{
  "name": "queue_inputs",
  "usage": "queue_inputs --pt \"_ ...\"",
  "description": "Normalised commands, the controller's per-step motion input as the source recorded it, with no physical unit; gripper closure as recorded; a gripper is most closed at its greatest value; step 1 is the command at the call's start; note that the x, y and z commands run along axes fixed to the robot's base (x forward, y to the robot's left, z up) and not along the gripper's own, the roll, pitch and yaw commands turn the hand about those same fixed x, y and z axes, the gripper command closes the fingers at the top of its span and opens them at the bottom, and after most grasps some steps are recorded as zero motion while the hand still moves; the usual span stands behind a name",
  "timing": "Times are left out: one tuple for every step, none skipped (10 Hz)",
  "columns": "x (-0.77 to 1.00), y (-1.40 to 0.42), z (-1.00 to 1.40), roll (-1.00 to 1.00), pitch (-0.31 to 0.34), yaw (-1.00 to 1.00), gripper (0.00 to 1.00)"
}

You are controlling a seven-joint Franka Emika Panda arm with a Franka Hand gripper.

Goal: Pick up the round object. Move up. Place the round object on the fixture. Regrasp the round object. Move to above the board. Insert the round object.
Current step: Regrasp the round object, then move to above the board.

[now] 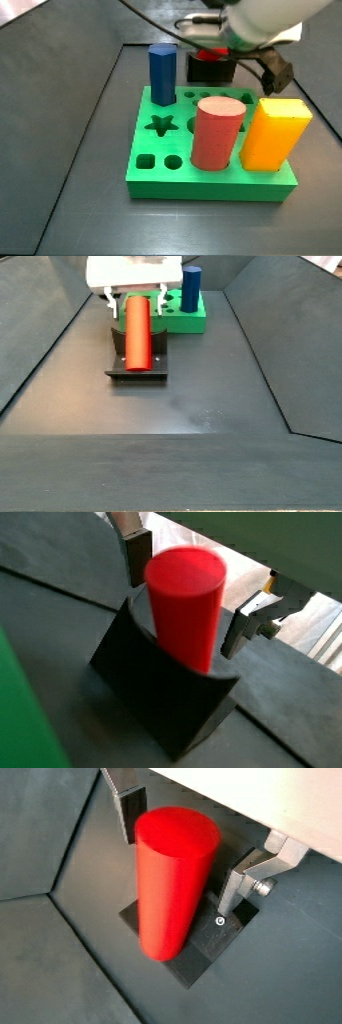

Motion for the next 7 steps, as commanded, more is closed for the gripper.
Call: queue_inputs --pt "0.0 0.0 0.0 0.0 0.0 0.0 1.0" --pt "-0.02 -0.09 1.0 -0.58 -0.18 -0.11 1.0" --pt "-0.02 -0.09 1.0 -0.57 -0.172 -0.12 1.0" --pt "-0.03 -0.07 1.0 -0.52 -0.16 -0.13 1.0" --pt "-0.04 -0.06 1.0 -0.34 -0.125 -0.14 1.0" --pt "-0.04 -0.05 1.0 -0.26 -0.101 -0.15 1.0" --pt "-0.04 -0.05 1.0 -0.18 -0.04 -0.14 1.0"
